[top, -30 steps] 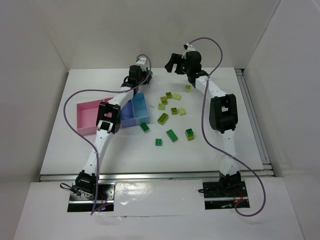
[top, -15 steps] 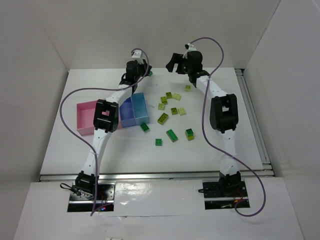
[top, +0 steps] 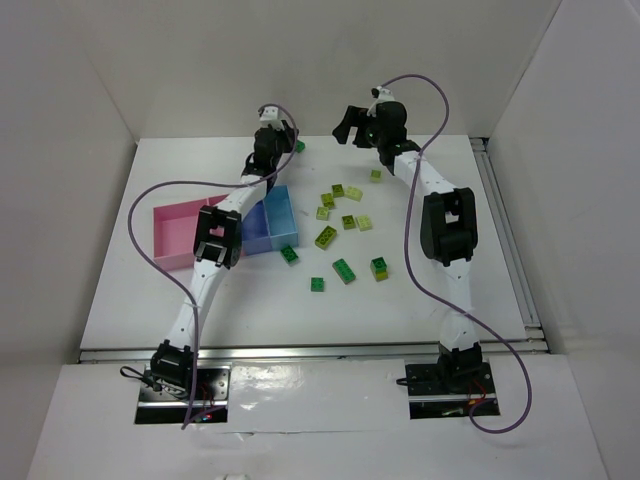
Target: Sort the legos into containers by color
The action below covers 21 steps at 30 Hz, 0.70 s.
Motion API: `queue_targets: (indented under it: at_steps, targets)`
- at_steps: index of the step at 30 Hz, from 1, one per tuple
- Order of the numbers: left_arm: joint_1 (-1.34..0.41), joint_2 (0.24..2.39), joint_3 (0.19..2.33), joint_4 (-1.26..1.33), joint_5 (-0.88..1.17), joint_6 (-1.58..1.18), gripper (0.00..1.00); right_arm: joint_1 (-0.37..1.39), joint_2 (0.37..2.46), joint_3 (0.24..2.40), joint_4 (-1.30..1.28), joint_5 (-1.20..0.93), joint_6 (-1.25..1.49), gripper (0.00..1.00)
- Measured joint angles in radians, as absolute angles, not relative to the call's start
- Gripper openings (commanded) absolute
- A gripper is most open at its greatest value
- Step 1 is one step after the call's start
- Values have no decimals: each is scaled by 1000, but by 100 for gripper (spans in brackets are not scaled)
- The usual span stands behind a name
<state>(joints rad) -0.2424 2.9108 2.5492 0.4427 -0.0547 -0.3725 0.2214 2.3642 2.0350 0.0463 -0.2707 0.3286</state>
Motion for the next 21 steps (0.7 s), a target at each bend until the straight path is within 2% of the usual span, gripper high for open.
queue_targets:
  at_steps: [21]
  targets:
    - [-242, 2918, 2574, 212, -51, -399, 32, 220, 2364, 2035, 47, -271, 338, 99]
